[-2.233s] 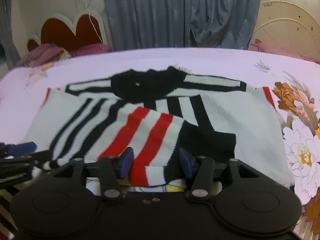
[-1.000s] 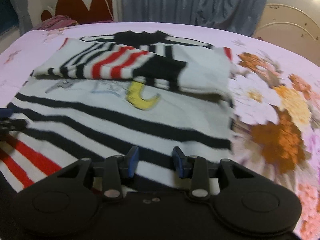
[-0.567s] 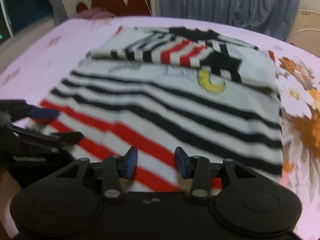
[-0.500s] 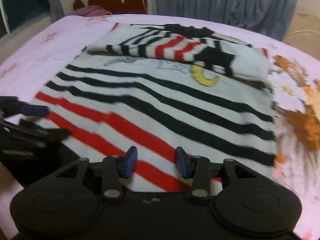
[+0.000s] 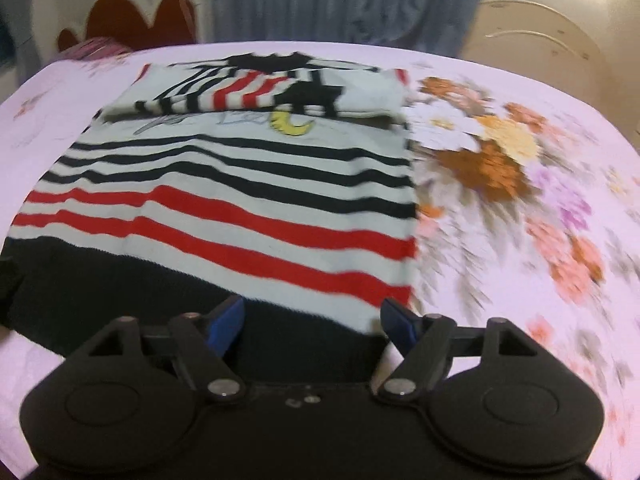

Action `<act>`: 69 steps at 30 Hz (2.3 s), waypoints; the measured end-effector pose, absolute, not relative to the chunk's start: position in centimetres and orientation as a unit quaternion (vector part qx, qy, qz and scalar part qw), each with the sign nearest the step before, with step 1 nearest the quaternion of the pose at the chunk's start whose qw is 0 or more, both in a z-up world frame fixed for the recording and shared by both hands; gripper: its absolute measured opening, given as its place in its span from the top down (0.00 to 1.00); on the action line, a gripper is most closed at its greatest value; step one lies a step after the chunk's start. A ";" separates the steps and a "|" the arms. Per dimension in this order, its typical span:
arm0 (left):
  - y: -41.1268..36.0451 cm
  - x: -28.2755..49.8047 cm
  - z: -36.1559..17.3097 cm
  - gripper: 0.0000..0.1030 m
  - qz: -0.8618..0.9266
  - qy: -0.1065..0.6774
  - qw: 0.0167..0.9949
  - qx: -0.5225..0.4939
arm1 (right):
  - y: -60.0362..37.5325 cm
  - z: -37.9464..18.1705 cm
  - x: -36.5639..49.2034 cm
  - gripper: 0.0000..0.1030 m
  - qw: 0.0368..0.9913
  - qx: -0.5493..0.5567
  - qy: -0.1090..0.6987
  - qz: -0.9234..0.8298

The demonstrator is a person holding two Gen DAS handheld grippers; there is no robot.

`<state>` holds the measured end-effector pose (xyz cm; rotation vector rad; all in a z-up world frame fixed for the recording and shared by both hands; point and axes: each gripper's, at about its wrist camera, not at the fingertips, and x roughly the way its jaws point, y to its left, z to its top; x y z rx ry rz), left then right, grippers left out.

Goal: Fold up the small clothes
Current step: 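Move both tools down to the black hem band of the sweater, then close both tools on the black hem band, then lift the hem with both tools and fold it over onto the collar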

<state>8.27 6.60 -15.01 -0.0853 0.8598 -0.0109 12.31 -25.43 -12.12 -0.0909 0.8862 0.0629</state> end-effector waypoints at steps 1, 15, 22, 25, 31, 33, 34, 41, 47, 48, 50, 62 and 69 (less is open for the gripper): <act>7.2 8.3 -15.4 0.30 -0.008 0.431 0.900 -0.058 | -25.7 -12.2 12.0 0.28 0.900 -0.036 0.433 0.023; 8.9 10.3 -16.7 0.82 -0.095 0.452 0.868 -0.183 | -25.7 -13.7 10.1 0.63 0.880 0.057 0.472 -0.006; 8.2 11.9 -14.8 0.91 -0.131 0.421 0.876 -0.195 | -26.3 -12.2 11.4 0.90 0.878 0.098 0.467 0.042; 7.6 13.6 -12.8 0.91 -0.140 0.396 0.889 -0.185 | -26.9 -10.1 12.8 0.90 0.889 0.118 0.438 0.056; 7.5 19.2 -8.8 0.91 -0.139 0.338 0.912 -0.184 | -27.4 -6.0 18.1 0.90 0.918 0.111 0.374 0.073; 7.5 21.5 -7.9 0.91 -0.133 0.320 0.919 -0.187 | -27.7 -5.3 20.5 0.90 0.923 0.111 0.360 0.079; 7.4 22.7 -7.6 0.91 -0.131 0.315 0.921 -0.190 | -27.8 -4.9 21.9 0.90 0.926 0.108 0.352 0.080; 7.1 33.6 -6.7 0.92 -0.090 0.294 0.933 -0.186 | -28.9 -5.1 32.7 0.90 0.929 0.134 0.337 0.072; 6.4 41.7 -7.6 0.92 -0.059 0.302 0.938 -0.161 | -30.0 -7.1 41.3 0.90 0.917 0.164 0.358 0.058; 6.3 42.6 -7.8 0.92 -0.055 0.306 0.937 -0.158 | -30.1 -7.5 42.5 0.90 0.916 0.164 0.361 0.055; 6.3 44.9 -8.8 0.92 -0.040 0.325 0.931 -0.159 | -30.1 -8.6 44.9 0.90 0.909 0.166 0.378 0.055; 6.1 50.8 -11.9 0.91 -0.008 0.363 0.920 -0.150 | -30.3 -13.3 51.5 0.88 0.886 0.182 0.423 0.051; 7.6 52.0 -11.9 0.82 0.006 0.388 0.896 -0.218 | -31.6 -12.7 52.8 0.66 0.889 0.202 0.408 0.053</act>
